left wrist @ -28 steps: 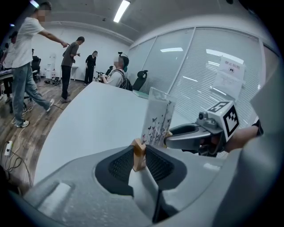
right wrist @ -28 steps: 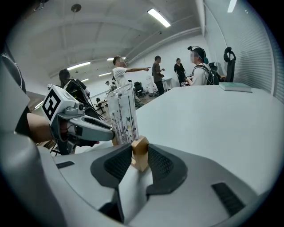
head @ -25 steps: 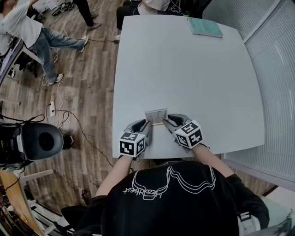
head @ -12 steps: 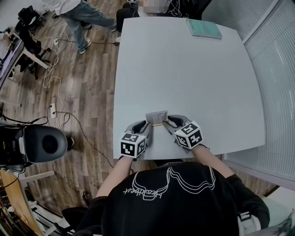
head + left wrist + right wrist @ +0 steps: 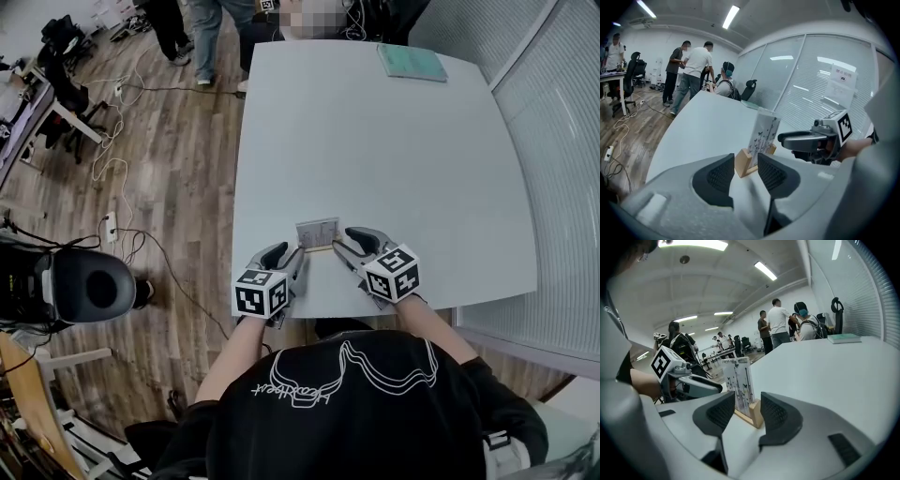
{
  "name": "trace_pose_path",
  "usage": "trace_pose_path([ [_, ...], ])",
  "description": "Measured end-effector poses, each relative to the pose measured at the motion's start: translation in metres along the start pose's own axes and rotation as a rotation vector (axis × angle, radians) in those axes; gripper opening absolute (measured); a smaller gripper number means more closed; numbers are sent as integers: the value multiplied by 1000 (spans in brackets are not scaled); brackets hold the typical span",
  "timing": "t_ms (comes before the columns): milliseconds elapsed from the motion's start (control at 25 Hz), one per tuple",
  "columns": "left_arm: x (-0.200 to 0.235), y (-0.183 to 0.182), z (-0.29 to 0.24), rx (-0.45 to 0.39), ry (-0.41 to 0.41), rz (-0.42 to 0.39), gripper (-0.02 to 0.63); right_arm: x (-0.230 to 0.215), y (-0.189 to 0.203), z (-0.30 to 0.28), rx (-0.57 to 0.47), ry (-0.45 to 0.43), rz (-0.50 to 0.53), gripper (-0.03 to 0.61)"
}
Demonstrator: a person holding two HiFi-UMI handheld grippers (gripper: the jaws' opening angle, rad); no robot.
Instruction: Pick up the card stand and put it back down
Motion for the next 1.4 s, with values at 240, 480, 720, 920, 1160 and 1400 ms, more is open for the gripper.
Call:
trace_pose_path([
  [240,-9,-7,33,-57,-22,13,143,16,-24,37,-100,4,8,165],
  [480,-38,-12,64,-112,11,18,143,41,-41,72,-199,-2,9,93],
  [720,-82,-21,101,-178,76,-41,122,80,-46,104,-245,-73,31,16],
  [920,-112,-19,132,-229,129,-46,74,116,-39,125,-267,-161,40,8],
  [1160,-145,-29,153,-292,167,-63,35,142,-44,150,-318,-274,19,8],
  [1400,-164,-18,165,-287,157,-95,15,162,-29,167,-300,-290,76,8],
])
Point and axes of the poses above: the fingertips, and each gripper's own axes: z backward along the fingers, x to its left, y out of its underside, the point moved 1 cm from there along z, backward along the fingers, and after that the axes turned 1 degree about -y, right-handed, at the moved point
